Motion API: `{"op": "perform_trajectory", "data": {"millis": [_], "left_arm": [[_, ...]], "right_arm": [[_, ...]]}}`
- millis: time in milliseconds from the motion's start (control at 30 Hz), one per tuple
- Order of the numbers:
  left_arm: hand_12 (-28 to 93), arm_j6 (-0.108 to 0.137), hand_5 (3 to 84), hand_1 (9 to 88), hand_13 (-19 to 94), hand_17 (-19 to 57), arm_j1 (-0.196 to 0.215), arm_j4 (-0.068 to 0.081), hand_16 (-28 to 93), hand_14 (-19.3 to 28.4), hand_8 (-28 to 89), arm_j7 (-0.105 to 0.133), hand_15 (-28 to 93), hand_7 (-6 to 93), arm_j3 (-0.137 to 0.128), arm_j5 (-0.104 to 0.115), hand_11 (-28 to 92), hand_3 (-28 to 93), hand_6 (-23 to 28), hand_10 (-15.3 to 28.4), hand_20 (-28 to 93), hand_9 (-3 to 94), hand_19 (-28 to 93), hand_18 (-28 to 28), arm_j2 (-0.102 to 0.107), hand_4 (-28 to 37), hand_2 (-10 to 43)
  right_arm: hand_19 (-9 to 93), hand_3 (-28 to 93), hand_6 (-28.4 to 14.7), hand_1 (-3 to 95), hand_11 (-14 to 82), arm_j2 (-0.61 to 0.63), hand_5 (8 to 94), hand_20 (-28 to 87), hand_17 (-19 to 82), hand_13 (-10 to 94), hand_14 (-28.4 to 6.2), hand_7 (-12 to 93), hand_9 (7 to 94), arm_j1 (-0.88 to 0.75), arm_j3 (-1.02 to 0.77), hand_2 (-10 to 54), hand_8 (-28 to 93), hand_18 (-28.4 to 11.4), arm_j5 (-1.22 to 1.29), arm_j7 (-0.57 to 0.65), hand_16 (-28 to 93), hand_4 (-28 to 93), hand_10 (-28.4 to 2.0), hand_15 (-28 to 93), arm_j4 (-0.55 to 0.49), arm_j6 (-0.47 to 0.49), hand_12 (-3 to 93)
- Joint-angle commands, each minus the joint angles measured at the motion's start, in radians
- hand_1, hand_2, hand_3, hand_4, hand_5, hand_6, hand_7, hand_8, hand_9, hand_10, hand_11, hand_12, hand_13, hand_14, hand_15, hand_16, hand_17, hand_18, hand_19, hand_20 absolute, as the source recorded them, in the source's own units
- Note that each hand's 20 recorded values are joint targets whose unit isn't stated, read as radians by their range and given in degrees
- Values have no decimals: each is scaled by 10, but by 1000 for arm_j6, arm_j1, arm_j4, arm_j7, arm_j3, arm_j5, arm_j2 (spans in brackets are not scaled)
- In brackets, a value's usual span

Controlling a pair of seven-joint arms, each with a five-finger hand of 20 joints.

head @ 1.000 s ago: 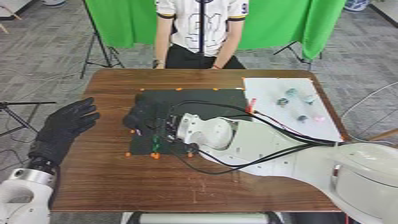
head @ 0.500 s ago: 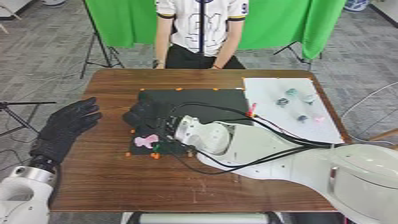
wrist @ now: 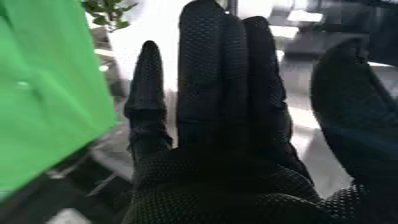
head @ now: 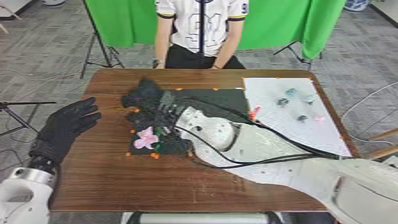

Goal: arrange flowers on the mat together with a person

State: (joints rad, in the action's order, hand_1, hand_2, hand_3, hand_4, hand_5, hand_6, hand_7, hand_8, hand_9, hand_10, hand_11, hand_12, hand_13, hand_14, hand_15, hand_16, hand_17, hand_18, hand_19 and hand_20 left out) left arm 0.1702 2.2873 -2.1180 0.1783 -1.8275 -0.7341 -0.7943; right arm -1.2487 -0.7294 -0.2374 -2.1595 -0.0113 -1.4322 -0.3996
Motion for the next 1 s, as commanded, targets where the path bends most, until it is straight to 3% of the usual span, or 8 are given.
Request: {"op": "perform_trajectory", "data": {"millis": [33,167,433,500,533,833,933,1000], "left_arm": [[172,3,369,272,265,-54,40,-4,-4,141,-87,11,323,184,3,0,241,718,47,115,73,312,495,205,-47,-258,-15],[172,-5,369,268,265,-54,37,-4,-5,142,-87,-1,323,185,0,-3,239,718,47,115,73,312,494,205,-62,-258,-16],[173,15,369,269,266,-54,51,-11,-5,142,-88,24,323,184,-1,6,239,719,47,117,72,314,495,206,-89,-260,-13],[173,12,369,269,266,-54,51,-10,-5,142,-87,27,323,184,-1,5,239,719,47,116,72,314,495,206,-100,-260,-13],[173,20,369,269,266,-54,53,-12,-5,142,-87,38,324,184,2,9,239,719,47,117,72,314,495,206,-102,-259,-12],[172,-13,370,268,269,-54,28,5,-6,143,-86,27,326,182,10,-9,241,718,48,117,71,316,495,206,-151,-260,-11],[172,1,371,268,269,-54,1,15,-6,143,-86,58,327,183,38,0,241,719,48,117,71,316,495,206,-171,-260,-11],[172,-24,372,267,270,-54,-6,22,-6,144,-87,40,327,183,45,-15,241,719,48,118,71,316,496,206,-187,-260,-11]], "right_arm": [[578,881,-3,231,287,148,502,347,181,503,-75,316,511,-281,-453,40,-166,-164,205,-48,206,-282,-110,485,-218,214,243],[561,868,-16,209,249,235,468,345,150,446,-89,273,469,-459,-704,37,-150,-184,374,-102,191,-280,-122,464,-301,348,240],[505,852,-29,187,184,414,445,307,125,380,-107,211,433,-796,-1097,52,-126,-198,788,-107,209,-269,-141,357,-404,497,240],[492,851,-30,183,164,436,444,296,125,376,-110,193,431,-891,-1188,50,-120,-200,850,-96,211,-265,-142,335,-426,506,235],[486,851,-32,180,149,633,444,290,126,375,-114,181,431,-880,-1060,48,-117,-200,1026,-150,212,-264,-143,320,-437,343,231],[474,850,-35,171,120,412,441,278,124,375,-122,146,431,-1323,-1477,41,-97,-203,1097,-61,236,-256,-146,284,-561,378,229],[483,850,-36,171,123,320,444,281,122,378,-123,153,436,-1409,-1549,41,-95,-205,1101,-49,241,-255,-149,289,-612,388,231],[484,851,-39,170,126,266,449,281,121,378,-123,155,438,-1457,-1578,41,-95,-206,1084,-44,242,-254,-151,291,-635,386,233]]}}
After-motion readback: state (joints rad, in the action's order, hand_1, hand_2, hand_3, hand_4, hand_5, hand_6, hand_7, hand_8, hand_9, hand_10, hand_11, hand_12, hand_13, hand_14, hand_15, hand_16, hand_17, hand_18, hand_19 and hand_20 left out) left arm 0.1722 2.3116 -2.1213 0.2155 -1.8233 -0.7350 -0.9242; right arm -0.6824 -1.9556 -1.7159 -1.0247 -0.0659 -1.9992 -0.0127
